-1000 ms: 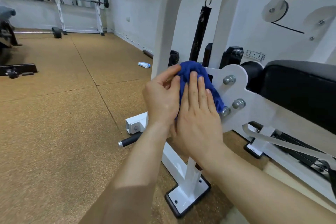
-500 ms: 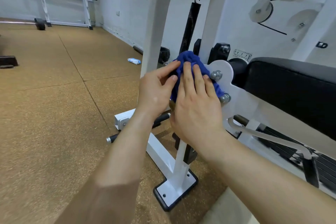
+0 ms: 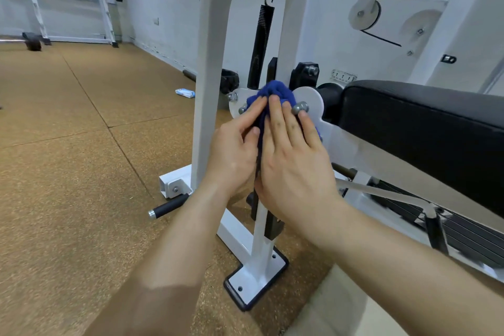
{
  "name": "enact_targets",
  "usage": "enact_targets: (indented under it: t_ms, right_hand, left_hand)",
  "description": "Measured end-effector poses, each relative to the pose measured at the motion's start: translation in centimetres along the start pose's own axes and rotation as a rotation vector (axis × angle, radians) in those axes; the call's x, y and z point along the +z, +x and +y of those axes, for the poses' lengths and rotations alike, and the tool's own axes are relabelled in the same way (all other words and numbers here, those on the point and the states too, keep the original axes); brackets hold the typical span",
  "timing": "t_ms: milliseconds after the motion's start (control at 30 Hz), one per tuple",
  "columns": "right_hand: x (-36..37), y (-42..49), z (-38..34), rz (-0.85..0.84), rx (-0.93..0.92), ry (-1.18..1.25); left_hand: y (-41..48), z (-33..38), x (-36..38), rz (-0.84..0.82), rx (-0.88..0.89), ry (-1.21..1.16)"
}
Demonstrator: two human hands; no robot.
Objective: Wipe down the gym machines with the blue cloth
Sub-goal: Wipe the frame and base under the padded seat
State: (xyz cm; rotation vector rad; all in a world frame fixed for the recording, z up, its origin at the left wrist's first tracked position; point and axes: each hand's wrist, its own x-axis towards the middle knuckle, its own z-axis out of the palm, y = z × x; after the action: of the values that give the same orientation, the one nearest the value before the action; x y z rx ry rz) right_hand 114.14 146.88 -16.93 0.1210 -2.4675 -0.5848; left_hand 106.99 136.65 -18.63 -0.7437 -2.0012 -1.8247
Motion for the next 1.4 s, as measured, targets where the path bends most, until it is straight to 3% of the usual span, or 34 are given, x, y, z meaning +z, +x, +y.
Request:
enact_targets:
  t_ms: [167, 333, 433, 533, 667, 767, 967, 1200, 1400]
  right_hand:
    - [1.1, -2.7, -0.2, -0.046, -0.1, -0.023]
    - [0.9, -2.1, 0.4, 0.076, -0.087, 0.02]
    - [-0.7, -2.1, 0.8, 0.204, -0.003, 0.083]
    - [-1.8, -3.1, 1.0, 0.25, 0.105, 0.144]
    - [-1.0, -3.3, 0.8, 0.1, 0.213, 0.168]
    - [-0.6, -2.5, 0.6, 0.092, 0.25, 0.168]
    - [-1.0, -0.4, 1.1, 0.097, 0.259, 0.148]
    - [-1.0, -3.4, 0.8, 0.031, 0.256, 0.156]
    - [-0.3, -2.8, 0.6, 0.04, 0.288, 0.161]
  left_hand:
    - [-1.7, -0.9, -0.5, -0.015, -0.092, 0.063]
    - [-1.6, 1.6, -0.3, 0.065, -0.263, -0.421]
    - [-0.8, 3.6, 0.1, 0.052, -0.163, -0.506]
    - [-0.6, 4.5, 0.4, 0.057, -0.058, -0.395]
    - [0.2, 4.0, 1.0, 0.051, 0.01, -0.162]
    - [1.0, 3.3, 1.4, 0.036, 0.122, 0.054]
    - [2.3, 3.0, 1.9, 0.017, 0.122, -0.056]
    - [1.2, 2.3, 2.1, 0.093, 0.377, 0.352]
    - [2.3, 3.5, 1.3, 0.001, 0.459, 0.509]
